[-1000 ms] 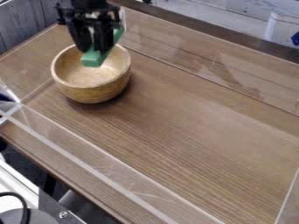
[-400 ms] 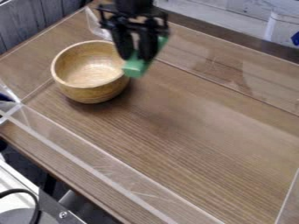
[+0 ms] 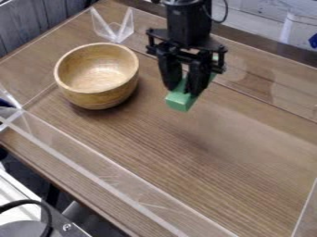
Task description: Remove the green block from inside the brown bowl and put it on the table
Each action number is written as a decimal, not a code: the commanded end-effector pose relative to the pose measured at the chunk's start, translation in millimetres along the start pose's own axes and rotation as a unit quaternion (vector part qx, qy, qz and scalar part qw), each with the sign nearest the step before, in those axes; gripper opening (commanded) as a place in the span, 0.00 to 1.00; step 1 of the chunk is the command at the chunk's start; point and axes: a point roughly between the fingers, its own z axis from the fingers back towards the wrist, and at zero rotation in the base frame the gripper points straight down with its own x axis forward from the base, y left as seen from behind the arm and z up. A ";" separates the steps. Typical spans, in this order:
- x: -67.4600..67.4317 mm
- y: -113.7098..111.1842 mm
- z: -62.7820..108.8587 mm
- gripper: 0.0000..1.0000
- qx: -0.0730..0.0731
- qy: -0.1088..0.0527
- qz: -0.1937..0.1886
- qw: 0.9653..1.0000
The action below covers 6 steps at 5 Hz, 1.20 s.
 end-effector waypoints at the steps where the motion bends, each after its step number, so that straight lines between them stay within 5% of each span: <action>1: 3.2 9.4 -3.5 0.00 0.010 -0.011 -0.001 1.000; 3: -0.7 24.4 -47.0 0.00 0.022 0.012 -0.001 1.000; 4: 2.8 25.4 -43.7 0.00 0.020 0.006 0.004 1.000; 5: 3.6 24.9 -35.1 1.00 0.018 0.000 0.008 1.000; 6: 4.3 22.0 -8.7 1.00 0.013 -0.026 0.011 1.000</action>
